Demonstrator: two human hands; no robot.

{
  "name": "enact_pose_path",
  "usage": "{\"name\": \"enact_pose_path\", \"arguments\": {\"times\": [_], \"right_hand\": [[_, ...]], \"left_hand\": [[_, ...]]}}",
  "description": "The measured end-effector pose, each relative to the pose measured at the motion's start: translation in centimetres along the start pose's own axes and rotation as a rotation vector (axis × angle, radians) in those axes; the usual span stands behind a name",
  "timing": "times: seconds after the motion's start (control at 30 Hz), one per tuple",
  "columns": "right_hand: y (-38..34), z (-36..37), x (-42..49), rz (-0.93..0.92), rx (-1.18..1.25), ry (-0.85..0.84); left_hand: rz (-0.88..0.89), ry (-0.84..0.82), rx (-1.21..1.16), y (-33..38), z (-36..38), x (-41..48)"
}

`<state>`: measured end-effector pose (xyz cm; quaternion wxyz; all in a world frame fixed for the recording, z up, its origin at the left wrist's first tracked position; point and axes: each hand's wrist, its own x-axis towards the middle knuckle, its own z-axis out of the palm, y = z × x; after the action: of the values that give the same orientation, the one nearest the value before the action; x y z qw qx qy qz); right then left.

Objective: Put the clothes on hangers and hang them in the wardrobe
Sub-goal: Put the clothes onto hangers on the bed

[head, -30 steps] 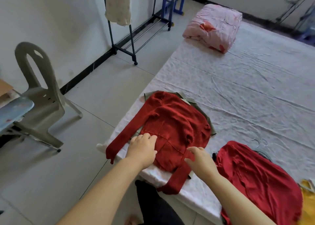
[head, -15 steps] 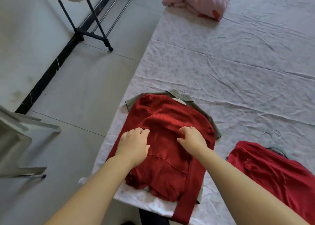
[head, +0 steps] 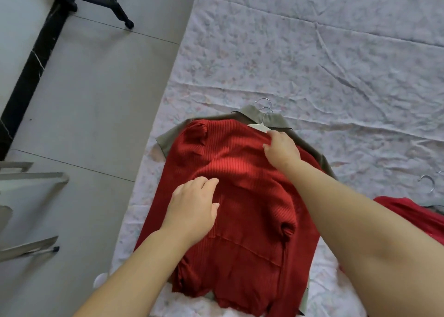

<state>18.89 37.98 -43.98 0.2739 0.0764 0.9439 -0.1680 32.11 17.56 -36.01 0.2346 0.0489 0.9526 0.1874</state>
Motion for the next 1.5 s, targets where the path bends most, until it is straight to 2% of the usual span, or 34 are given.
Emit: {"name": "enact_pose_path", "arguments": {"times": [0.27,0.57,0.67,0.83,1.03,1.13,1.23,1.5], "right_hand": [[0.4,1.7,3.5,0.031,0.034,0.133],[0.5,-1.3,0.4,0.018,0.263,0.219],[0.1,-2.4,-3.5,-0.044,0.289,0.286],[-1.6,-4.9,-12.1,-0.237,0.297,0.570],[-4.5,-8.3,-23.0,-0.377,0.294,0.709],[-5.6,-8.8,-28.7,-0.380,0.287,0.797],[-6.5,-8.9,-34.5,-0.350,0.319,0.894],[-6.9,-6.8,-49.6,-0.256,0.320,1.093]], "left_hand": [[0.010,-0.026,-0.027,-1.0,1.7,1.1],[0.073,0.028,0.008,-0.4,-0.3,-0.1],[0.080,0.103,0.013,0.0,-1.7,-1.5],[0.142,0.219,-0.030,1.8,-4.7,-4.8],[0.258,0.468,-0.163,4.8,-10.1,-9.2],[0.311,0.553,-0.191,5.8,-12.4,-12.1],[0.388,0.550,-0.211,6.7,-13.4,-15.9],[0.571,0.637,-0.205,8.0,-12.3,-27.3]]}}
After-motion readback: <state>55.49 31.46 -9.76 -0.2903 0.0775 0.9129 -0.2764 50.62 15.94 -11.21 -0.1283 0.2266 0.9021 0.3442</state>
